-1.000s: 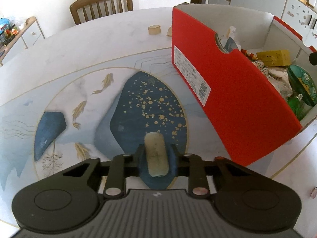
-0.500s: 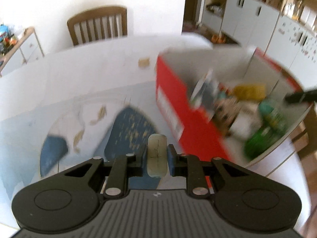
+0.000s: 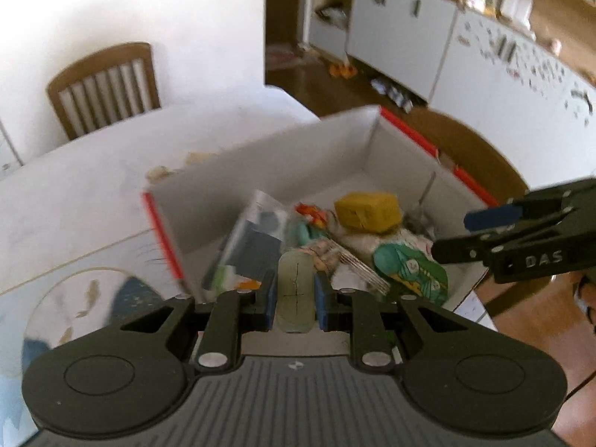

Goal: Organize objects
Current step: 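Carry the yellow cylinder with left tool into the red box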

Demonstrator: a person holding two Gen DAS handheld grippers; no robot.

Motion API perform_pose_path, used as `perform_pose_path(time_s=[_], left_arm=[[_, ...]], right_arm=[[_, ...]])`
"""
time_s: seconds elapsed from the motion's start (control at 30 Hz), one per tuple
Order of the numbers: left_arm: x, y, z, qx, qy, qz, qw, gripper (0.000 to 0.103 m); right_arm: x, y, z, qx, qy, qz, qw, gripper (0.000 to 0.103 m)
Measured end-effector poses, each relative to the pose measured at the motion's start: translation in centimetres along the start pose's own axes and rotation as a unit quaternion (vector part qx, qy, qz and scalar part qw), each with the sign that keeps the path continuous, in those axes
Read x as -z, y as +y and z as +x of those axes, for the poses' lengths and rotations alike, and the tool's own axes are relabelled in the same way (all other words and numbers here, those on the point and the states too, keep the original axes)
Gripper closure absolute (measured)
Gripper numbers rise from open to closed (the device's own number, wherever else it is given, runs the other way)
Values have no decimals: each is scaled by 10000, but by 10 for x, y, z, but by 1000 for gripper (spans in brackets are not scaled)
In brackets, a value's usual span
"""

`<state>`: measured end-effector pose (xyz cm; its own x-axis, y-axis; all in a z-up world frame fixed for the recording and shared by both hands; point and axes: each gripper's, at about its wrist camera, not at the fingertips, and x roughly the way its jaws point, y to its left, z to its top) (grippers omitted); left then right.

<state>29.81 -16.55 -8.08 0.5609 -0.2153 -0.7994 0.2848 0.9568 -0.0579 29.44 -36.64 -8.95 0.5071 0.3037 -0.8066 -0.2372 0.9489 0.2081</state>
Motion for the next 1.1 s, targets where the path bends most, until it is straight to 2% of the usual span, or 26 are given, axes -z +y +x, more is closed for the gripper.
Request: perform_pose_path(time_s=[0.17,0.3,0.5,0.7,0.8,1.1], left_arm=[[-6,-5,37,-20,547,65,9985,82],[-6,-13,55,-127,815,209,9964,82],[-4,-10,71,-8,1113,55,9938,82],[-4,-8,69,-109,1049,-38,9944,82],[-3,-3,62,-12,928,-143,9956,82],[3,9,15,224,271,-130,9993,82]], right_arm=[[2,-3,3,-35,34,43,10000,41],[3,-5,6,-70,73,39,9999,41],[3,-5,7,-129,88,46,9999,41],[3,-3,5,-192,71,68,9998,41],[6,1,1,-224,5,62,9997,41],[14,28,-23,-206,-415,137,9988,41]])
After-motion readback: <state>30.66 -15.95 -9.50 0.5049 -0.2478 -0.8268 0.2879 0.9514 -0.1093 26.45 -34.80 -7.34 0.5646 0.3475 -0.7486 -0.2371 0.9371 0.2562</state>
